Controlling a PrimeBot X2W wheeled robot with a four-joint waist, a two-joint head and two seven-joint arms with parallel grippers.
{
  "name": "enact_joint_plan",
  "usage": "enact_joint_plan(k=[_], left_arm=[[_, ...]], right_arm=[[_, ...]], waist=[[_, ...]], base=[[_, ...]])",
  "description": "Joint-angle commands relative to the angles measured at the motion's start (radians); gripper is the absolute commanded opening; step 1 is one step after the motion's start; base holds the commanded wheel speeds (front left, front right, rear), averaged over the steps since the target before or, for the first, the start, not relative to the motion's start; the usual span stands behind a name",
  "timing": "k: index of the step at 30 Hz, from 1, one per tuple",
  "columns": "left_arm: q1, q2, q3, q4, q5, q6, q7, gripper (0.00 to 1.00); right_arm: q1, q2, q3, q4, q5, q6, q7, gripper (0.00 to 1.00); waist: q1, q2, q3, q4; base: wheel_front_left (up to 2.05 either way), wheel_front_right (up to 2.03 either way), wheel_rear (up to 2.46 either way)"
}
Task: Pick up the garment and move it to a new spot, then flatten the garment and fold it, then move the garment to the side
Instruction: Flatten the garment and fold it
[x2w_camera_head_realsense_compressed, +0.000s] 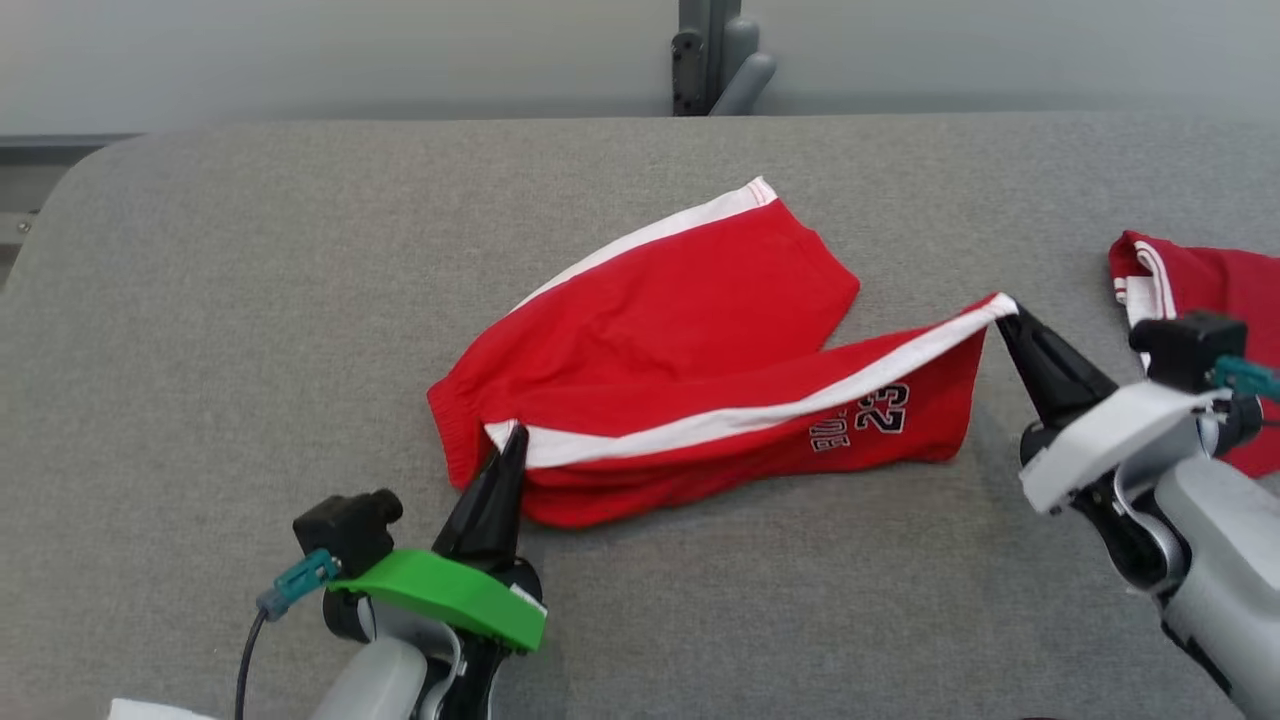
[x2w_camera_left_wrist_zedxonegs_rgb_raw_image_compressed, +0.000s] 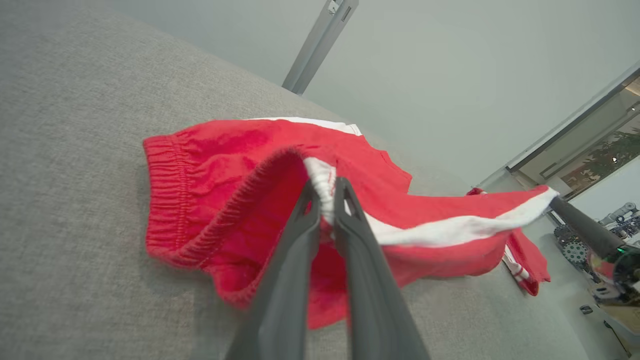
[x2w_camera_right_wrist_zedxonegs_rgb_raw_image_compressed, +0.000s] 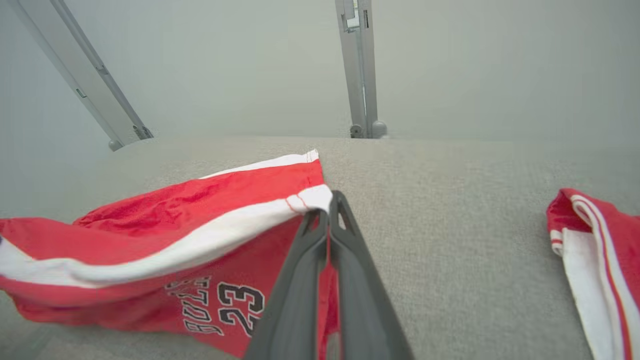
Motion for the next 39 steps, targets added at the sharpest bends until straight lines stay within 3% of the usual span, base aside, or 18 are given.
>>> enact_joint_plan(k=[1,7,17,31,33,34,35,36,39], left_arm=[[-0.039,-0.007,0.010,0.002,-0.015,0.002,0.001,0.00],[-0.111,-0.040,0.038,-0.006,-0.037,0.002,0.001,0.00],[-0.231,-0.055,0.080,0.013,-0.002,0.002,0.001,0.00],[-0.346,-0.055,0.037,0.007,-0.081,0.002,0.001,0.00],[-0.351,-0.055,0.028,0.011,-0.074,0.002,0.001,0.14],[-0.353,-0.055,0.025,0.012,-0.070,0.002,0.001,0.31],[-0.355,-0.055,0.024,0.014,-0.069,0.002,0.001,0.51],[-0.355,-0.055,0.021,0.017,-0.073,0.002,0.001,1.00],[-0.356,-0.055,0.030,0.013,-0.058,0.002,0.001,1.00]], right_arm=[[-0.081,0.016,0.030,0.046,-0.018,-0.002,-0.003,0.00],[-0.289,0.051,0.119,0.197,-0.042,-0.002,-0.001,0.00],[-0.498,0.062,0.149,0.405,-0.083,-0.002,-0.003,0.00],[-0.668,0.065,0.174,0.505,-0.125,-0.002,-0.003,0.00],[-0.675,0.069,0.173,0.511,-0.126,-0.002,-0.003,0.00],[-0.683,0.068,0.163,0.507,-0.128,-0.002,-0.003,0.00],[-0.686,0.069,0.149,0.502,-0.129,-0.002,-0.003,0.48],[-0.680,0.072,0.143,0.500,-0.132,-0.002,-0.003,1.00],[-0.662,0.073,0.126,0.488,-0.145,-0.002,-0.003,1.00]], waist=[[0.0000,0.0000,0.096,0.092],[0.0000,0.0000,0.158,0.147],[0.0000,0.0000,0.263,0.189],[0.0000,0.0000,0.379,0.215],[0.0000,0.0000,0.384,0.217],[0.0000,0.0000,0.387,0.218],[0.0000,0.0000,0.389,0.218],[0.0000,0.0000,0.389,0.217],[0.0000,0.0000,0.387,0.213]], base=[[0.00,0.00,0.00],[0.00,0.00,0.00],[0.00,0.00,0.00],[0.00,0.00,0.00],[0.00,0.00,0.00],[0.00,0.00,0.00],[0.00,0.00,0.00],[0.00,0.00,0.00],[0.00,0.00,0.00]])
